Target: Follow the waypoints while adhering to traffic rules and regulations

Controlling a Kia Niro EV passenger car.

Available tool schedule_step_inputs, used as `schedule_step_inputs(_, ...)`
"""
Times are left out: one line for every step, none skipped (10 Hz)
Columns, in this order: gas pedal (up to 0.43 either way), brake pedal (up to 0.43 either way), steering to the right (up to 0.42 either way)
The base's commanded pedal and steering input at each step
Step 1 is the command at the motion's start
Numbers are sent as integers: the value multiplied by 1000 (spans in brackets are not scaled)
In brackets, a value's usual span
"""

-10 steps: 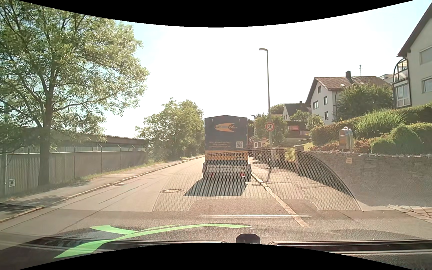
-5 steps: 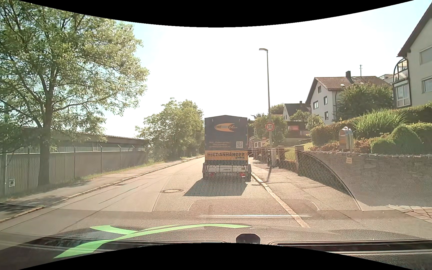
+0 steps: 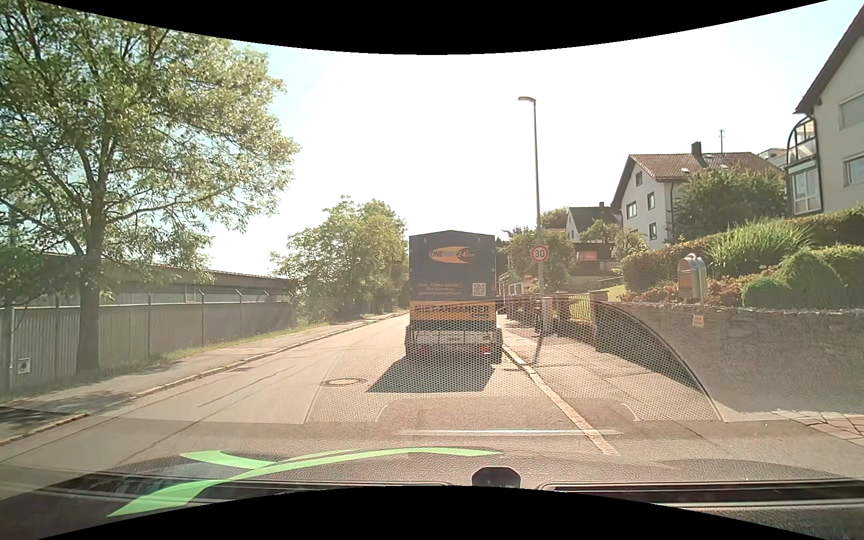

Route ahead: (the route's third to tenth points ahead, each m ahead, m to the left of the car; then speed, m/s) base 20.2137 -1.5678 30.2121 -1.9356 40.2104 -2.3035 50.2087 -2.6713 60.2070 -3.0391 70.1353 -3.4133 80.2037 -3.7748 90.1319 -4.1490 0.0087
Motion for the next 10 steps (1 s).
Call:
schedule_step_inputs(0,451,28)
schedule_step_inputs(0,451,28)
schedule_step_inputs(0,451,28)
schedule_step_inputs(0,451,29)
schedule_step_inputs(0,451,28)
schedule_step_inputs(0,451,28)
schedule_step_inputs(0,451,28)
schedule_step_inputs(0,457,28)
schedule_step_inputs(0,451,28)
schedule_step_inputs(0,451,28)
